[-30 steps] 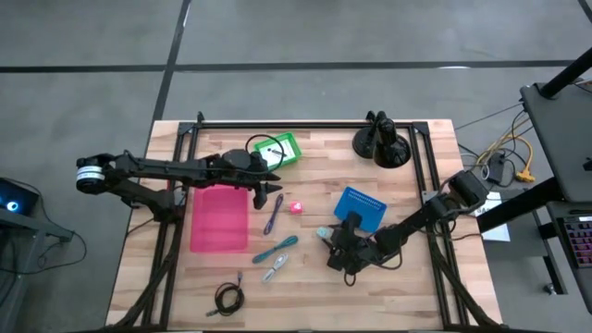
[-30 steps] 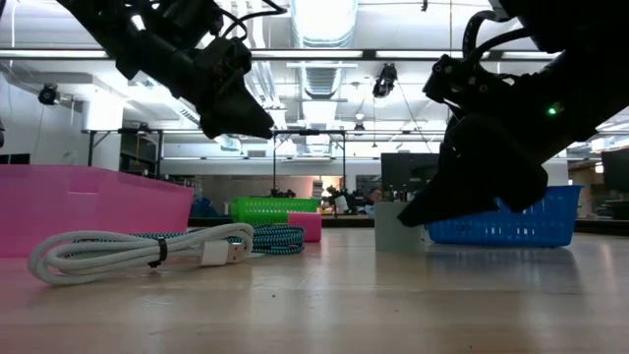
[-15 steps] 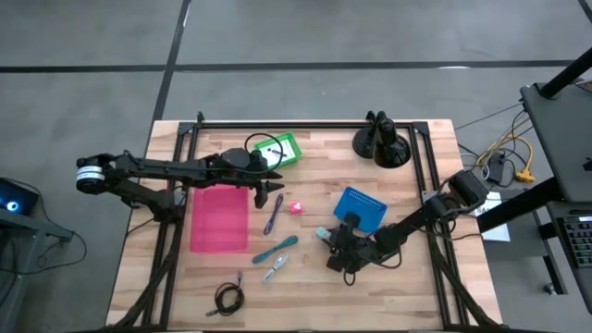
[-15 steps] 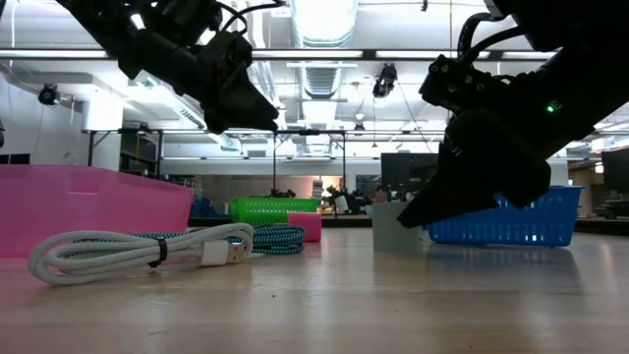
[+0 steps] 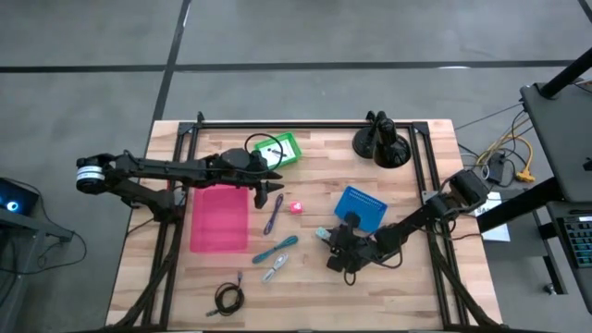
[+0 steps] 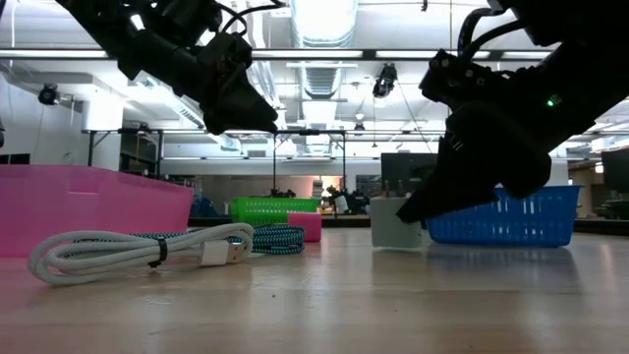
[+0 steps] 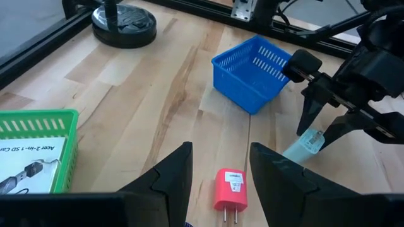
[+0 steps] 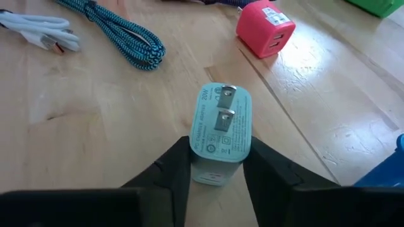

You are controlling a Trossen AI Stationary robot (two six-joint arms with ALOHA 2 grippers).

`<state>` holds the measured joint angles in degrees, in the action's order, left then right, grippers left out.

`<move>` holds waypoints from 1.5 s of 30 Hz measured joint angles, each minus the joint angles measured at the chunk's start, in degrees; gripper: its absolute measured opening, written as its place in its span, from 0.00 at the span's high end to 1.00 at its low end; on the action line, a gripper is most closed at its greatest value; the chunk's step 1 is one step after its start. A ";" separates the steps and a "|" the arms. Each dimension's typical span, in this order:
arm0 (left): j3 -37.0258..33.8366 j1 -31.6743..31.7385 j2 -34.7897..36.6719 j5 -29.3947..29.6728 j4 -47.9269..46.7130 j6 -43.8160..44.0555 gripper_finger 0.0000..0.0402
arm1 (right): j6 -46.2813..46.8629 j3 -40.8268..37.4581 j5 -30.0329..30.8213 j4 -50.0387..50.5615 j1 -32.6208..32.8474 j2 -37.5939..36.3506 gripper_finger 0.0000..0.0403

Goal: Pick and place items into bin
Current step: Put the blue charger adapter into the blue bin

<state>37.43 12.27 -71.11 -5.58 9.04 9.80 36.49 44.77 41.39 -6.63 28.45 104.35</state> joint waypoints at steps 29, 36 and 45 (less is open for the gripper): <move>-0.35 0.00 0.00 0.02 -0.55 0.04 0.65 | -4.04 8.75 1.22 14.59 1.96 -7.74 0.74; -0.44 -0.02 0.00 0.00 -0.55 0.15 0.65 | -5.65 8.42 5.17 19.78 4.02 -13.10 0.74; -1.02 -0.02 0.00 0.02 -0.50 0.22 0.65 | -0.02 8.35 12.45 31.25 7.82 -18.45 0.74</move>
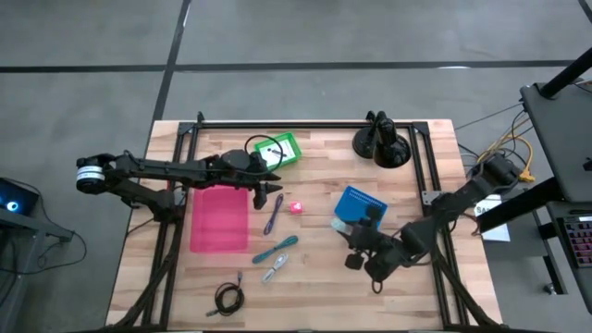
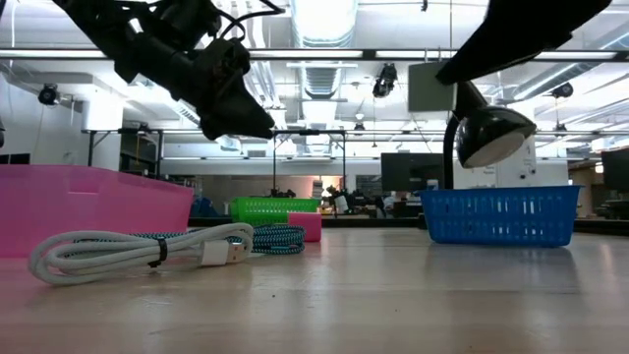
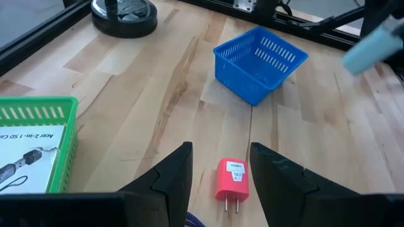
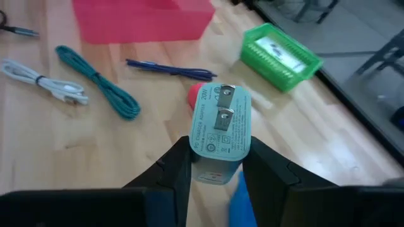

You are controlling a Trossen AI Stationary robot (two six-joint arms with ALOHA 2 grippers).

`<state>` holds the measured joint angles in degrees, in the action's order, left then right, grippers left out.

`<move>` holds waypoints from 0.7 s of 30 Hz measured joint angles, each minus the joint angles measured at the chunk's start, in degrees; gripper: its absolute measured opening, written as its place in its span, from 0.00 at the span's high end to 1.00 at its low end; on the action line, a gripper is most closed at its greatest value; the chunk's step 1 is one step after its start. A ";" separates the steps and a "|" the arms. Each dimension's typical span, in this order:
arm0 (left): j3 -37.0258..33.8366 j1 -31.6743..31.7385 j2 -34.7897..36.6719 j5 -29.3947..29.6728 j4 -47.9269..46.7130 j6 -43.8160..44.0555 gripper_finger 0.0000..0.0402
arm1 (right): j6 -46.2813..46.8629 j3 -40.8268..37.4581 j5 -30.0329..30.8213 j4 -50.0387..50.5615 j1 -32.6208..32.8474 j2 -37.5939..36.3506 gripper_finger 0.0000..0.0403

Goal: Pick and place items into bin
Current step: Put the blue charger adapter into the blue bin

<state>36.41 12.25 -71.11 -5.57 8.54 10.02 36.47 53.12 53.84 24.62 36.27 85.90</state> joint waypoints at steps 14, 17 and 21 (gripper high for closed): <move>-0.12 0.00 0.00 0.00 0.02 0.02 0.65 | 16.58 -0.02 3.40 18.52 2.23 -3.36 0.74; -0.12 0.00 0.00 -0.01 0.04 0.02 0.65 | 20.98 -0.26 3.37 22.76 2.23 -3.36 0.74; -0.12 0.00 0.00 -0.01 0.08 0.02 0.65 | 23.79 -1.64 3.31 23.44 2.23 -3.40 0.74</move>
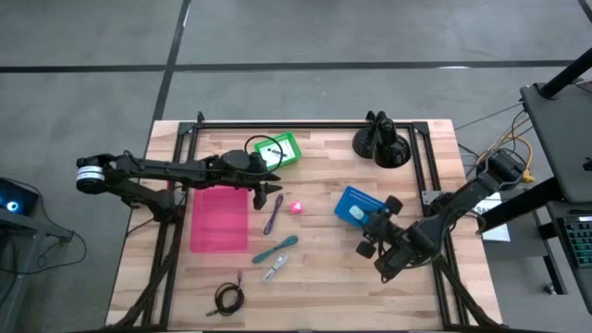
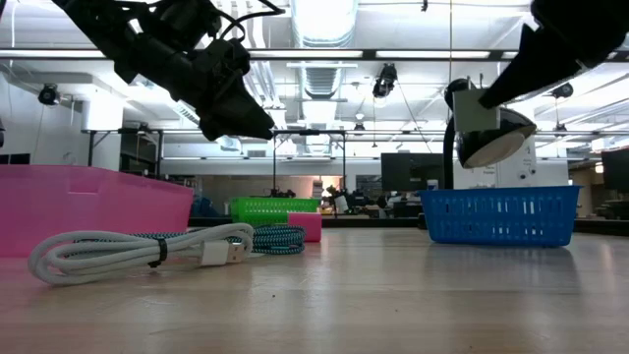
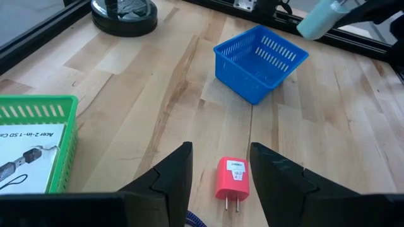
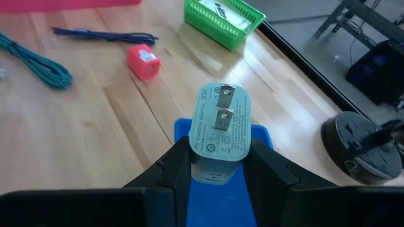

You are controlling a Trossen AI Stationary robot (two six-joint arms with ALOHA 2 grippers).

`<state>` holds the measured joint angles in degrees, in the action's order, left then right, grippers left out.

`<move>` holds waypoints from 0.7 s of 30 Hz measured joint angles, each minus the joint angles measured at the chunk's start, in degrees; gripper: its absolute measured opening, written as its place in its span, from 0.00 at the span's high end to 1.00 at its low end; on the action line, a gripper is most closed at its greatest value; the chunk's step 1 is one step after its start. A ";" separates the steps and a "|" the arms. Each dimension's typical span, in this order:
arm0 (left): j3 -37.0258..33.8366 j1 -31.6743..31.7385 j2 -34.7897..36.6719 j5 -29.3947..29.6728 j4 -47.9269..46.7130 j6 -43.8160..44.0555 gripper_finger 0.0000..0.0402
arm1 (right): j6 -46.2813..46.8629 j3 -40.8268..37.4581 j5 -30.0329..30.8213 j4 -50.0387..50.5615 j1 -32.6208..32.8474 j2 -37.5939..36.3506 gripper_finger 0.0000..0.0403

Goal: Pick and place items into bin
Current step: Put the blue charger adapter into the blue bin

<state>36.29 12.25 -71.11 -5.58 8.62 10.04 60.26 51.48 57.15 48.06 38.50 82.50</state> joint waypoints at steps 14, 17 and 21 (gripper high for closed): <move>0.01 0.00 0.00 0.02 0.37 -0.01 0.65 | 10.13 -7.71 -0.18 0.04 0.00 0.02 0.74; 0.00 0.00 0.00 0.02 0.38 0.00 0.65 | 11.35 -8.70 -0.18 -0.03 -0.04 0.02 0.74; 0.01 -0.01 0.00 0.02 0.39 0.00 0.65 | 13.13 -10.40 -0.16 -0.36 -0.14 0.02 0.74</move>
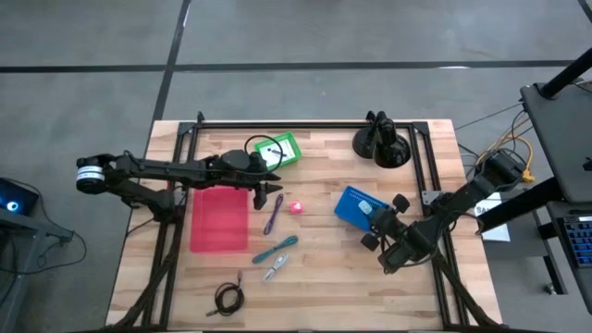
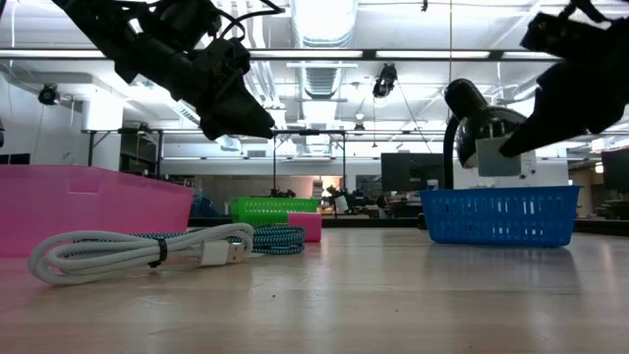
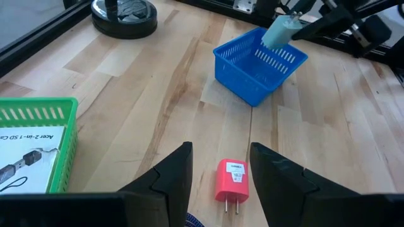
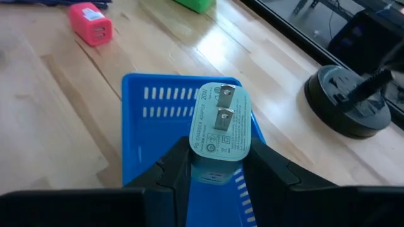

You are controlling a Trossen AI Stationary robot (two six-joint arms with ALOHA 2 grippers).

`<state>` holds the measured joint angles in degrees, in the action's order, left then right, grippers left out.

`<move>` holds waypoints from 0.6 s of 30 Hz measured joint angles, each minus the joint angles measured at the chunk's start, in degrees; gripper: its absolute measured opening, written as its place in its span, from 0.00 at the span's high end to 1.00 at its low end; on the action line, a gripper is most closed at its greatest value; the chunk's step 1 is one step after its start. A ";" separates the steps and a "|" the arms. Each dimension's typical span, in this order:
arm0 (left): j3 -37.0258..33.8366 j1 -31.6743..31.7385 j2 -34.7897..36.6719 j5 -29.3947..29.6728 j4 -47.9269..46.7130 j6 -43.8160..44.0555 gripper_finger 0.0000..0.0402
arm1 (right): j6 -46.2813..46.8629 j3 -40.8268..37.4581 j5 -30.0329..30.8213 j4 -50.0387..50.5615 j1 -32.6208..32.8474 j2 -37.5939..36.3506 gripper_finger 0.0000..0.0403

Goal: Pick and place items into bin
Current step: Put the blue charger adapter into the blue bin

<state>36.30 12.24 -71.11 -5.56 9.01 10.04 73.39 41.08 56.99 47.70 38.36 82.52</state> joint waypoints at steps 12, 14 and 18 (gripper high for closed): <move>-0.01 -0.01 0.00 0.00 0.92 -0.02 0.65 | 0.76 -5.86 0.62 -5.38 -1.43 0.04 0.74; -0.01 -0.01 0.00 0.00 1.14 -0.02 0.65 | 0.68 -6.16 1.29 -6.41 -1.79 0.04 0.74; -0.01 -0.01 -0.01 0.02 1.16 -0.13 0.65 | -0.24 -6.32 2.19 -7.88 -2.53 0.02 0.74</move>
<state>36.29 12.23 -71.12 -5.54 10.17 9.91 73.15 34.77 59.18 39.82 35.83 82.54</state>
